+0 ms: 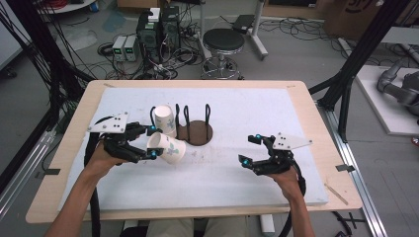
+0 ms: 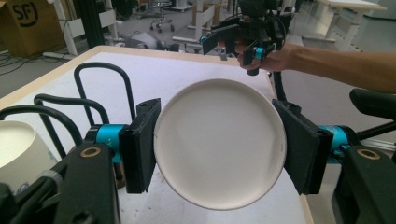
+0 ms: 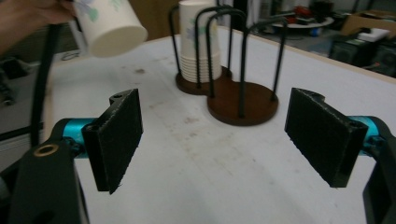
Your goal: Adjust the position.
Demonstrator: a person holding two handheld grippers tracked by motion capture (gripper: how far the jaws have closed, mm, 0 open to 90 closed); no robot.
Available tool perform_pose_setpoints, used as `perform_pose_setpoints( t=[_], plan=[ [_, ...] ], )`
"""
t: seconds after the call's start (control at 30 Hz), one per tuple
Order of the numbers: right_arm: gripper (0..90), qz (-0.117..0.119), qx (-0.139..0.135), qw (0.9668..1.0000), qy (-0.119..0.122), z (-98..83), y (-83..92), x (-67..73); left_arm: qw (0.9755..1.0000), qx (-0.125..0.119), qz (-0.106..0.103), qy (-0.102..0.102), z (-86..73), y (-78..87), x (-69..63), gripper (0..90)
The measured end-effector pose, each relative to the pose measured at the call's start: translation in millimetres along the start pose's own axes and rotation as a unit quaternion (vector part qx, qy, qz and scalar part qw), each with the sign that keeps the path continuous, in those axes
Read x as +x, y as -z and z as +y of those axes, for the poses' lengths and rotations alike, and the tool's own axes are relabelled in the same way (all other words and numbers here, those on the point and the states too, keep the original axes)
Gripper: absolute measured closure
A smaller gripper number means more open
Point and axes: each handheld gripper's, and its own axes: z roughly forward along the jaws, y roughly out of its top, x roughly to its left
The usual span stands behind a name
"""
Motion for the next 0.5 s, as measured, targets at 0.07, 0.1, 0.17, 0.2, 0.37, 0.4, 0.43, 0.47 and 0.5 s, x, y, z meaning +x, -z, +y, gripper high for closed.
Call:
perform_pose_setpoints(
  t=[0.07,0.1,0.17,0.2,0.37,0.4,0.43,0.47,0.5],
  plan=[
    [19.5,0.008,0.000,0.9999,0.007,4.2,-1.2,0.0,1.0000,-0.001,-0.002,0.000,-0.5,-1.6,0.6,36.1],
    [19.5,0.018,0.005,0.9997,0.011,9.8,-2.8,1.3,1.0000,-0.001,-0.001,0.003,-0.6,-2.5,0.4,36.1],
    [19.5,0.033,0.010,0.9992,0.021,18.0,-6.0,2.9,1.0000,-0.003,-0.003,0.005,-1.2,-3.9,1.0,36.1],
    [19.5,0.040,0.011,0.9987,0.028,22.5,-8.4,3.6,1.0000,-0.004,-0.004,0.003,-1.4,-4.4,1.5,36.1],
    [19.5,0.076,0.023,0.9957,0.048,41.4,-20.8,8.6,0.9999,-0.009,-0.011,0.009,-3.2,-6.8,2.2,36.1],
    [19.5,0.083,0.028,0.9950,0.048,44.3,-23.1,9.7,0.9998,-0.013,-0.010,0.011,-3.6,-7.5,2.4,36.1],
    [19.6,0.088,0.033,0.9941,0.054,48.4,-26.6,10.5,0.9998,-0.014,-0.010,0.011,-3.7,-7.8,2.7,36.1],
    [19.8,0.095,0.036,0.9932,0.057,52.5,-30.3,10.5,0.9997,-0.017,-0.010,0.013,-4.0,-8.4,2.8,36.1],
    [19.8,0.095,0.036,0.9932,0.057,52.5,-30.3,10.5,0.9997,-0.017,-0.010,0.013,-4.0,-8.4,2.8,36.1]
  ],
)
